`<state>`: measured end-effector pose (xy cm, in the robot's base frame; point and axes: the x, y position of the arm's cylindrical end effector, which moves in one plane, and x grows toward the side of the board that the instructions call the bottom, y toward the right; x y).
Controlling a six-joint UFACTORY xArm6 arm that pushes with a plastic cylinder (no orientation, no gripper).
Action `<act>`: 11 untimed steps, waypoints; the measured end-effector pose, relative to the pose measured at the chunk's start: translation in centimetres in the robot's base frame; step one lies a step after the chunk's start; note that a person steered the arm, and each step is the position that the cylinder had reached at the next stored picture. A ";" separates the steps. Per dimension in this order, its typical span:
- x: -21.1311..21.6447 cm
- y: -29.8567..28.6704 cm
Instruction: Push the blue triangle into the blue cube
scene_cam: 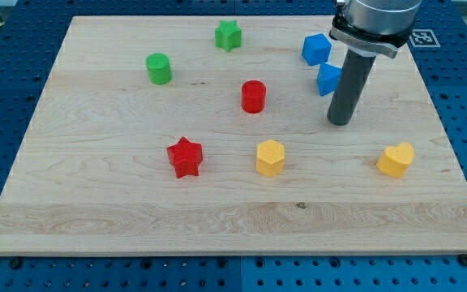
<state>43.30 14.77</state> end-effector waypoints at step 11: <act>-6.9 1.1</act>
